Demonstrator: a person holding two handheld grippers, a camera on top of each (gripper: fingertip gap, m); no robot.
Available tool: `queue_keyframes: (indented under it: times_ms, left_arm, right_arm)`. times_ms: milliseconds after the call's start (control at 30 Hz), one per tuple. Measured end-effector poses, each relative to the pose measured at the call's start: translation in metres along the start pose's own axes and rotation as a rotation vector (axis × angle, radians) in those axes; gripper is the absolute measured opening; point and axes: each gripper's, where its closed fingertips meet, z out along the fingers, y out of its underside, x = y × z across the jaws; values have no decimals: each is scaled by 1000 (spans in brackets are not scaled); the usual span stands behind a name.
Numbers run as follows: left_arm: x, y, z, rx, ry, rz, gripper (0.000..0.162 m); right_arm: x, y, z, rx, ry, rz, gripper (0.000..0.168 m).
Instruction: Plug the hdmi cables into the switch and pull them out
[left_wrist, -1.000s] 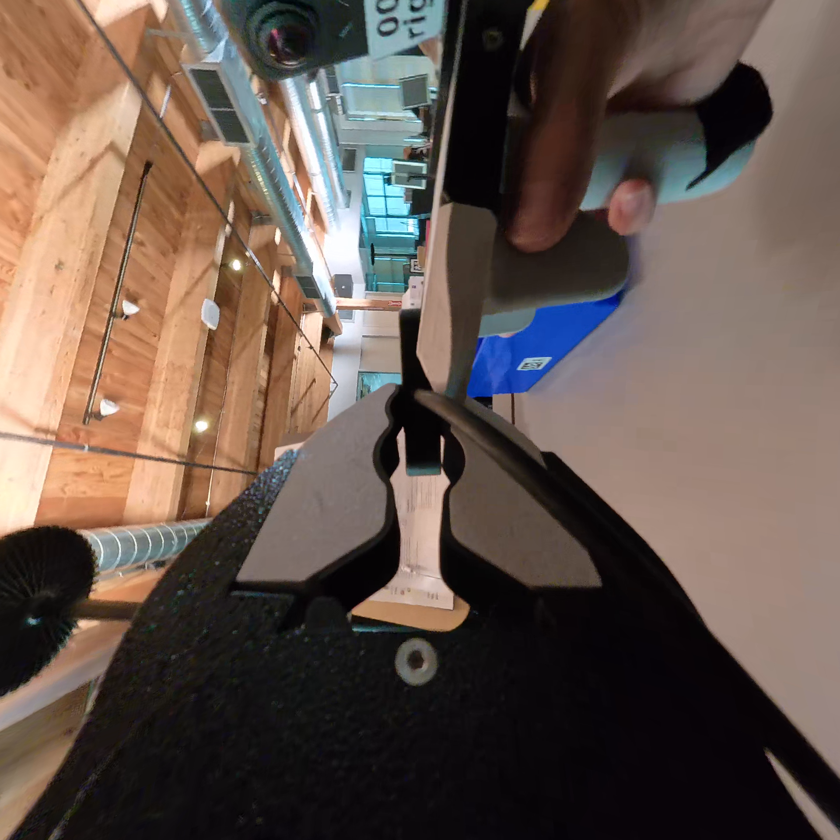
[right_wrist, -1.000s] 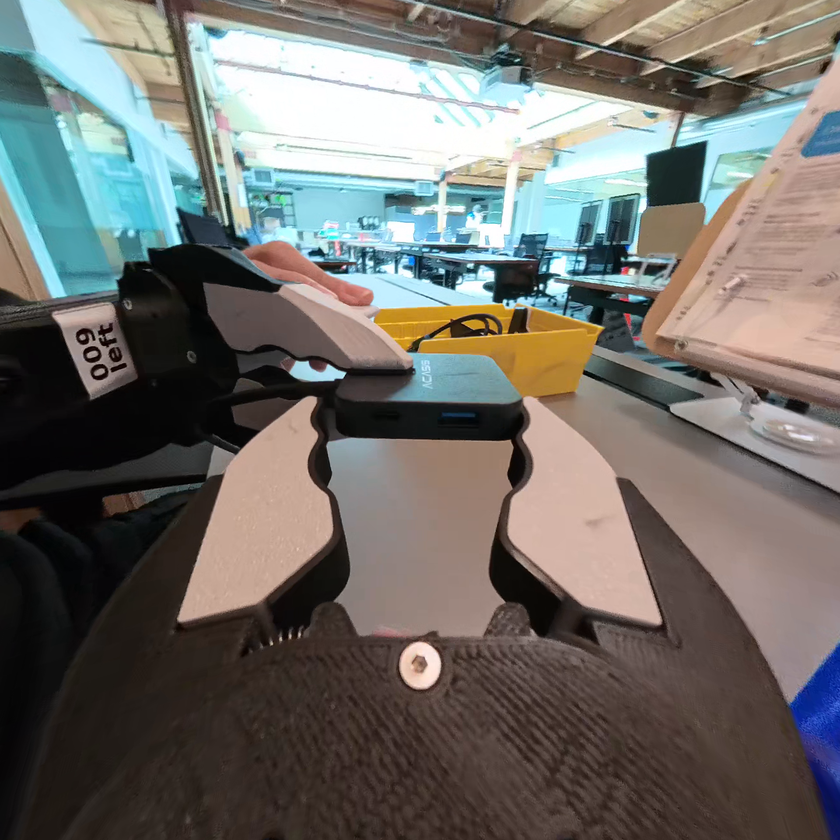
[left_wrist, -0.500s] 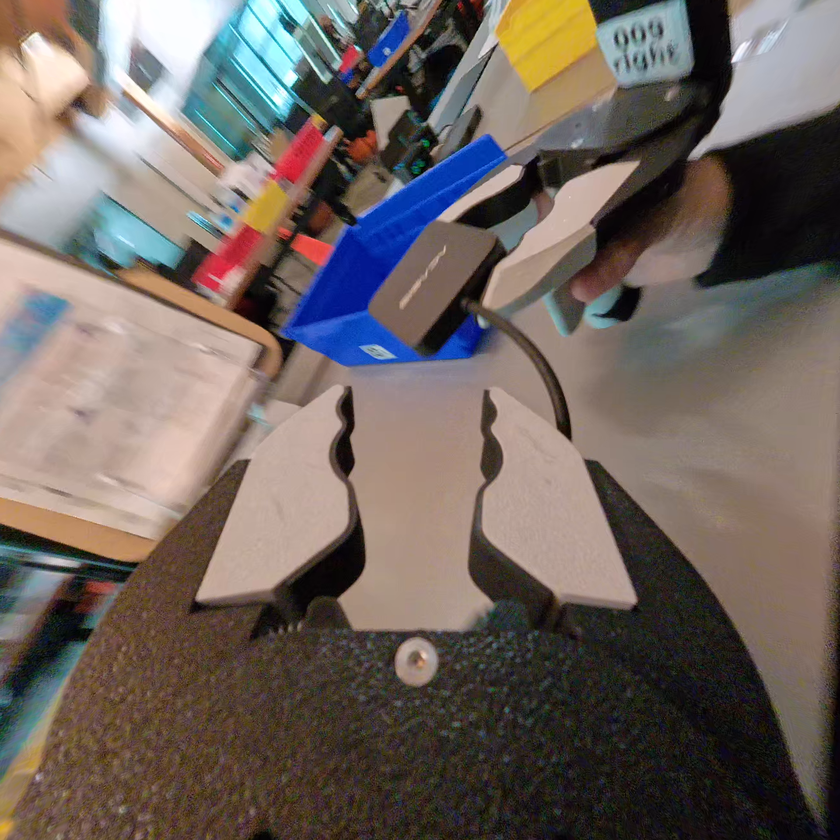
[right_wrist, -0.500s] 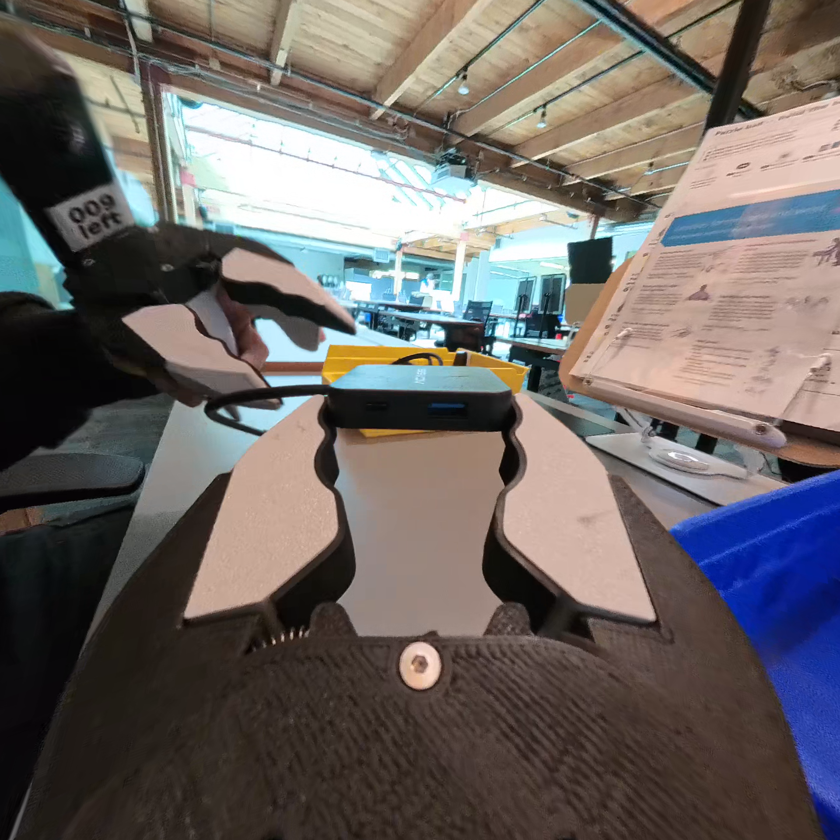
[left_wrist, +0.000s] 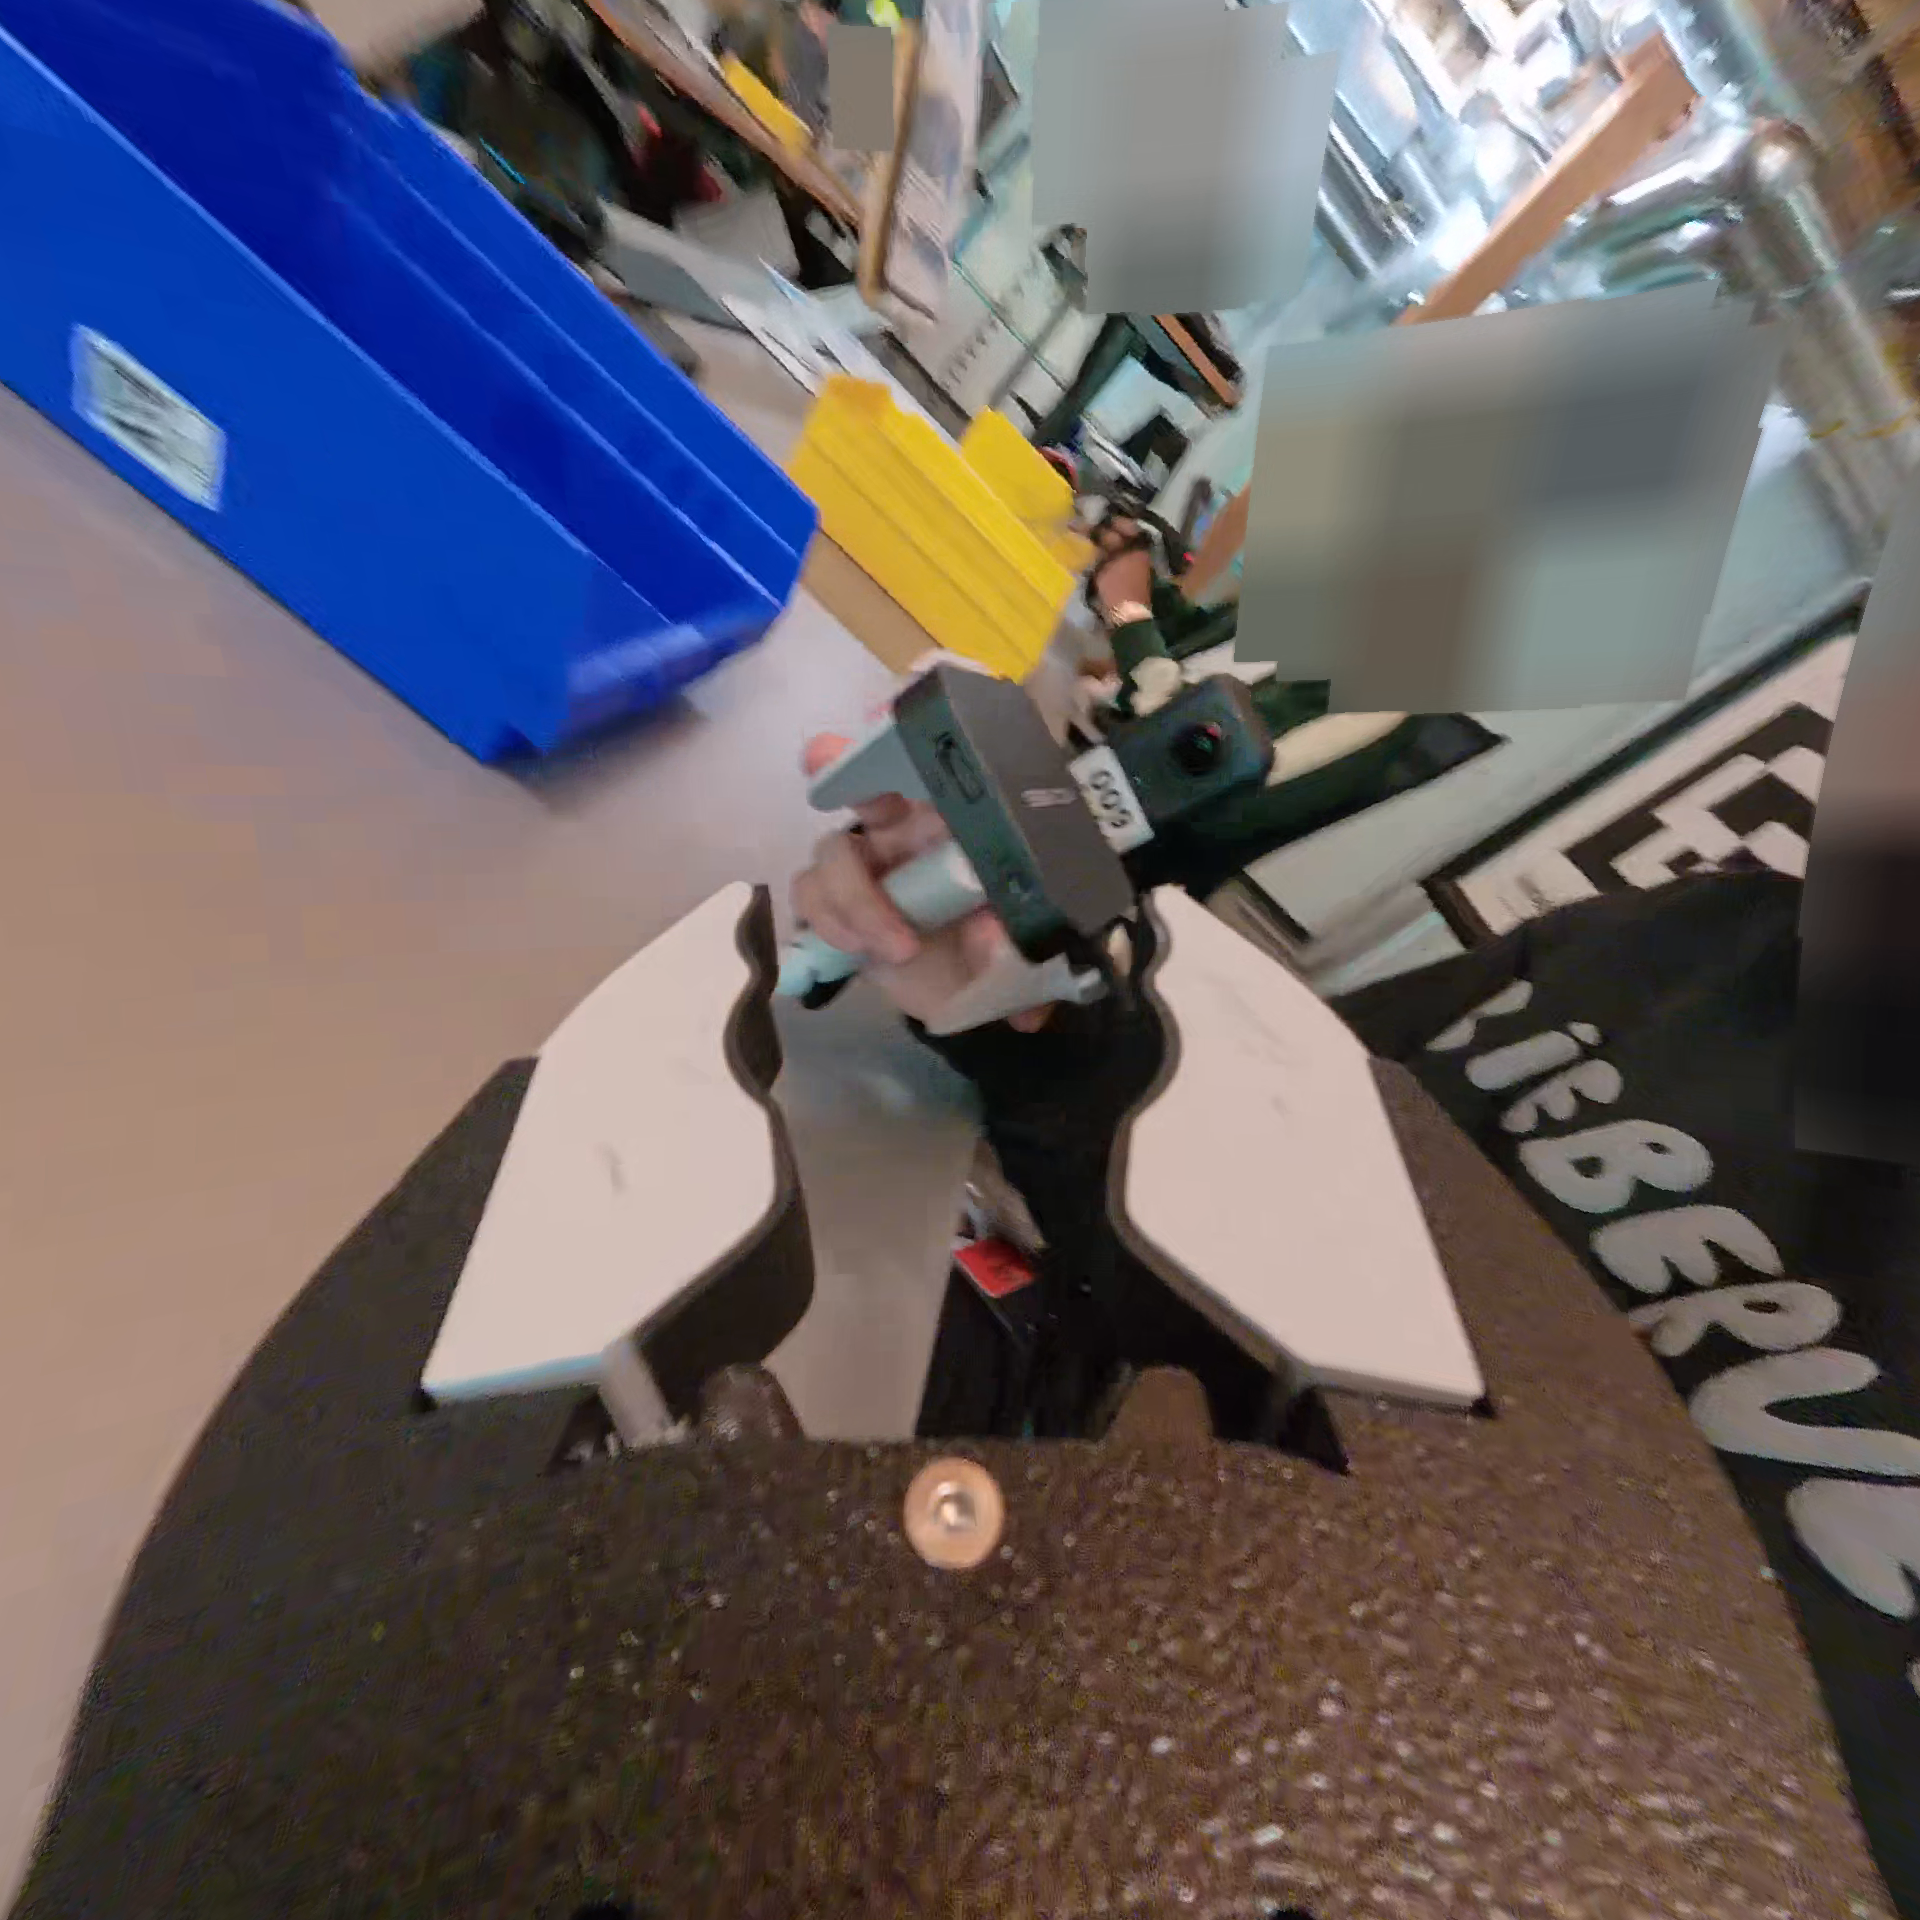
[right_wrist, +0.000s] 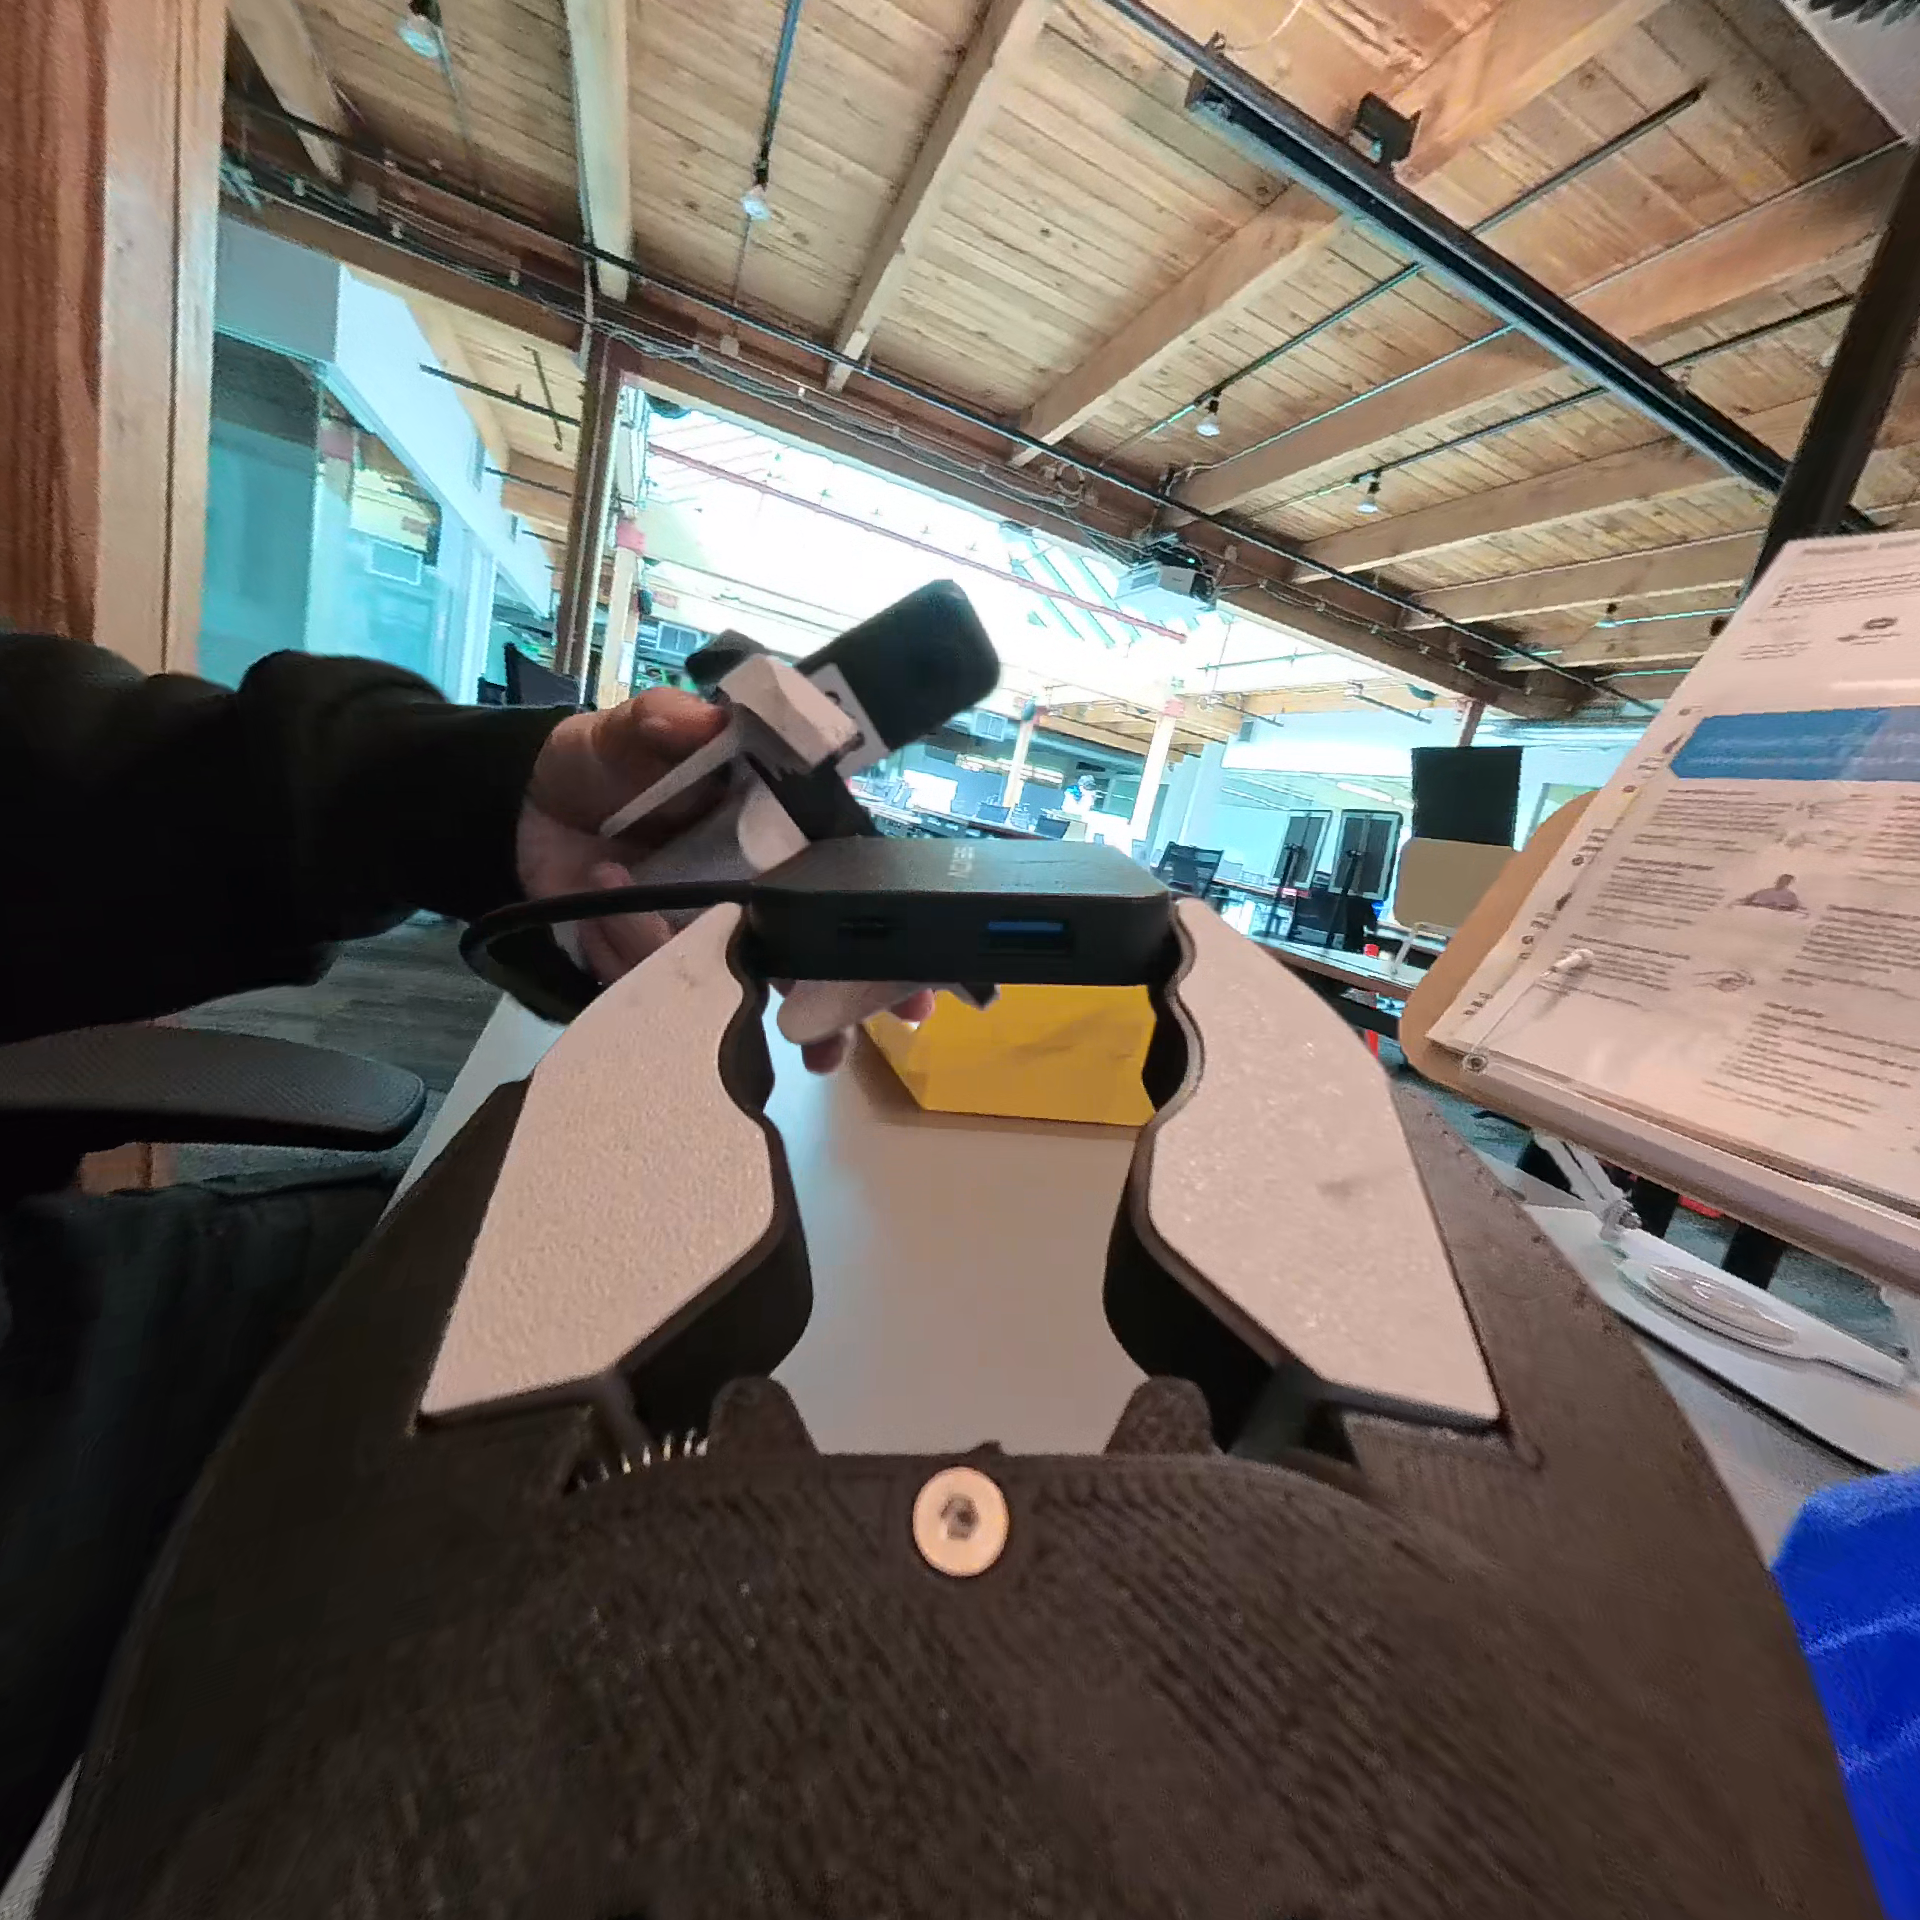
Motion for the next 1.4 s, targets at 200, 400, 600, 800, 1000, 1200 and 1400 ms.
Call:
queue_keyframes:
  times_ms: [200,400,600,800,1000,1200,1400]
  left_arm:
    - [1,15,35,-70,109,-143,21]
    - [-3,26,45,-144,47,-287,15]
    - [-5,33,48,-229,-37,-284,14]
    - [-8,25,46,-153,-65,-249,15]
    - [-10,9,33,-55,-102,-81,33]
    - [-62,-75,-88,127,-519,210,38]
    - [-180,-117,-220,39,-1030,23,37]
  right_arm:
    - [-1,23,4,-114,16,-106,72]
    - [-1,30,-1,-169,23,-195,76]
    - [-4,36,1,-208,11,-230,85]
    - [0,37,5,-276,31,-129,86]
    - [11,38,-4,-213,72,-51,86]
    - [36,24,-14,-102,177,55,86]
    - [37,33,-11,-152,183,25,86]
